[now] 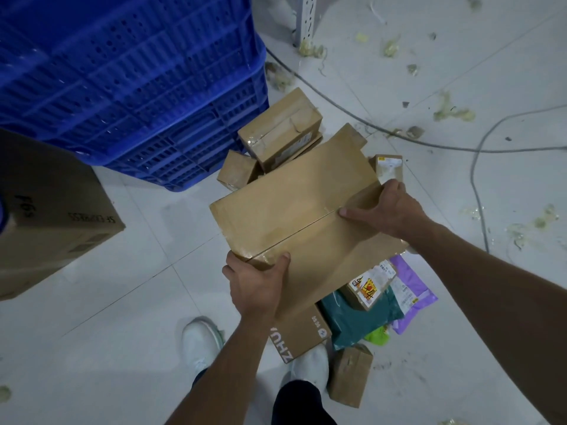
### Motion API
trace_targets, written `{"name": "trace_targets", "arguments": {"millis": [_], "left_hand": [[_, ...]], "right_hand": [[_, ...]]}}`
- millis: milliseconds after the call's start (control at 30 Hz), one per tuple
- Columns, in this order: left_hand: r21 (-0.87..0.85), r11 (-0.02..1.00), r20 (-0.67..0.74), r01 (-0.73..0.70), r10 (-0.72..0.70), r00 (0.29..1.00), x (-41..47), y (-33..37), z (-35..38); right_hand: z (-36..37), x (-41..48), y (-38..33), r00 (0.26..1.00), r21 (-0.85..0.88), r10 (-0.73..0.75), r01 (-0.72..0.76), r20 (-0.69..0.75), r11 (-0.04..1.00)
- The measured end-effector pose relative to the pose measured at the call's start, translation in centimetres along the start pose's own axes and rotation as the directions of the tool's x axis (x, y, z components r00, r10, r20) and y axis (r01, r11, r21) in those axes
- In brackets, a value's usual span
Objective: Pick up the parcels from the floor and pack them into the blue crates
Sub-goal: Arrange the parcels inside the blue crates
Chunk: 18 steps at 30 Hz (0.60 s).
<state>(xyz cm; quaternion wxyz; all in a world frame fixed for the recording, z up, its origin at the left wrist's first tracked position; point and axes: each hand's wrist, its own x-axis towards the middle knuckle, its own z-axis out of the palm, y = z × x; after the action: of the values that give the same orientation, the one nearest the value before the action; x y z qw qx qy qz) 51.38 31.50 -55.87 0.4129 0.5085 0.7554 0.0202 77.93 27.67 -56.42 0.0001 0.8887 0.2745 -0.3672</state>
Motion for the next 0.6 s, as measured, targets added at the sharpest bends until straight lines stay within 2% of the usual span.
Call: {"name": "trace_targets", "arguments": {"millis": [300,600], "left_hand": [[0.026,0.999,-0.017,-0.029,0.030,0.999,-0.6,2.3,-6.5],[0.077,0.995,0.026,-0.057,0.055,0.998,-6.4,6.3,-20.0]], "right_hand": [[-2.0,-5.2,-3.8,0.997,-0.012,-0.014,0.013,-0.072,1.000],[-9.3,-16.7,-10.0,0.999,-0.058,-0.029,0.027,-0.038,0.998]]}}
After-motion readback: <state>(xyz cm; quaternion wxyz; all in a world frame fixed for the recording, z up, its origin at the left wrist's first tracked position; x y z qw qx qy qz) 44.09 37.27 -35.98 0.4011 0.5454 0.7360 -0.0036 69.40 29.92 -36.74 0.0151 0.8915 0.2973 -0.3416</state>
